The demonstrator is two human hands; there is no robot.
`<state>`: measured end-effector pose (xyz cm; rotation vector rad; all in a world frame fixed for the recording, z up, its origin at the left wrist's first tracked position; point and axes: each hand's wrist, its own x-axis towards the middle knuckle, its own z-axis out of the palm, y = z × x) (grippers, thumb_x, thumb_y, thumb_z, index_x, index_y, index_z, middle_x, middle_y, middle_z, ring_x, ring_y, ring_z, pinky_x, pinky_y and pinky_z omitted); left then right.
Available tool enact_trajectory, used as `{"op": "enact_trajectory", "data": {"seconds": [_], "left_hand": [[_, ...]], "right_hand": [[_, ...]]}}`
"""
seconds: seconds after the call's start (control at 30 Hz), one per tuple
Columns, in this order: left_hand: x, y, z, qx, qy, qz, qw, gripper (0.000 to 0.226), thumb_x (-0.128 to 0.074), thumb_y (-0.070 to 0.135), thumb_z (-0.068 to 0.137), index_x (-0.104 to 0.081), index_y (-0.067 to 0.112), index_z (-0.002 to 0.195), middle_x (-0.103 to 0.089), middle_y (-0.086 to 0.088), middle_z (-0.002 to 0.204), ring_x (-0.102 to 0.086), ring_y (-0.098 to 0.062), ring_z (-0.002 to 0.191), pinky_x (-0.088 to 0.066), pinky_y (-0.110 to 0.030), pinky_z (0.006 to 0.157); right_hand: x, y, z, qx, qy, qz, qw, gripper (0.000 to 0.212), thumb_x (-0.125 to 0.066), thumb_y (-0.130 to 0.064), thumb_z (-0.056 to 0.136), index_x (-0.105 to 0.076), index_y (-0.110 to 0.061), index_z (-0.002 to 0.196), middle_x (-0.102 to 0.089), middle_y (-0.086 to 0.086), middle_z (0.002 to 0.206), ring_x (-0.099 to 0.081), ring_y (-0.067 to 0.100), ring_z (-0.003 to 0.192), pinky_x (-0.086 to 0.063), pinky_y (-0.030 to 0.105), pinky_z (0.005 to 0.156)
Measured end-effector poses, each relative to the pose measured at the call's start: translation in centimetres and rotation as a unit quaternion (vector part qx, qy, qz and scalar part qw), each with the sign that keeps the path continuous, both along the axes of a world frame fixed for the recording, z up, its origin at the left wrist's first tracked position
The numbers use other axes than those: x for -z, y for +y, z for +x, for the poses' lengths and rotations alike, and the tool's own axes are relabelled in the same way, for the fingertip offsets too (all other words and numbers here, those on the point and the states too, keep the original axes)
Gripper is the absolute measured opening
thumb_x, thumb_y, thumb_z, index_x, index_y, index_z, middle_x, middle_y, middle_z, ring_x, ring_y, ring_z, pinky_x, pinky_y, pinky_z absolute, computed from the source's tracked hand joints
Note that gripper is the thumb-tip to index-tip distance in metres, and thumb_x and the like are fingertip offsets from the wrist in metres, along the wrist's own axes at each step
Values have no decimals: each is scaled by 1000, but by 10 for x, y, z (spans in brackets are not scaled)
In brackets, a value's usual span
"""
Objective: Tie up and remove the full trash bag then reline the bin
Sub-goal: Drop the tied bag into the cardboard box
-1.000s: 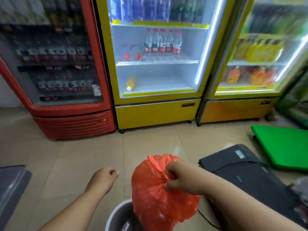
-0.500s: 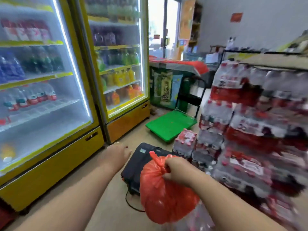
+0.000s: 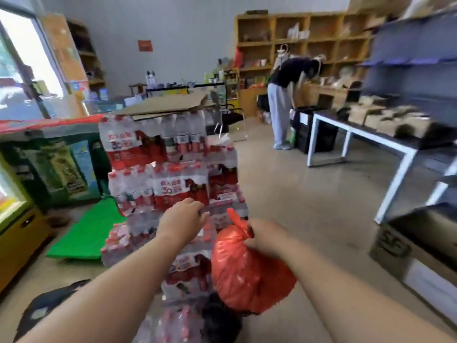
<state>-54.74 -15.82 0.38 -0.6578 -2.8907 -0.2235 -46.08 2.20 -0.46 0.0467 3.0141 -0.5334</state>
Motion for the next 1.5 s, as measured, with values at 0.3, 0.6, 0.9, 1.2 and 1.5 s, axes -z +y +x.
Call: {"op": "enact_trajectory", "data": {"seconds": [0.3,0.6,0.9,1.2,1.5], "left_hand": [[8,330,42,198,-2,19,980,40,-46,42,92,-56,21,125,-56,-3,130,-55,-25,117,-43,-36,96],[23,584,121,341,-6,3,940,42,-44,44,92,-53,23,129,-53,1,133,-52,-21,121,-40,-34,97],[40,731,137,453,-9,-19,891,37,-45,45,92,-61,20,114,-61,-1,118,-58,-21,108,-46,-35,89],[71,828,97,529,-13,-59,847,36,-44,45,92,-61,19,110,-61,-1,112,-57,-20,103,-45,-34,85],[94,847,80,581,-13,-66,811,34,-43,44,93,-61,18,107,-62,-3,108,-58,-23,101,-46,-37,87]], "right_hand": [[-8,289,104,225,12,20,974,31,-57,-28,87,-59,-11,113,-60,14,123,-55,31,115,-43,33,91],[-8,496,230,421,4,29,907,8,-56,-26,87,-57,-18,87,-66,9,107,-60,29,100,-41,30,74],[6,612,288,571,0,34,820,39,-59,-23,87,-31,-24,59,-67,14,108,-60,31,103,-40,30,74],[40,680,267,665,9,21,747,39,-59,-21,86,-33,-24,58,-68,15,105,-61,34,100,-44,33,77],[74,684,236,710,19,2,704,21,-59,-21,89,-62,-6,103,-65,18,114,-59,36,107,-45,36,85]]}}
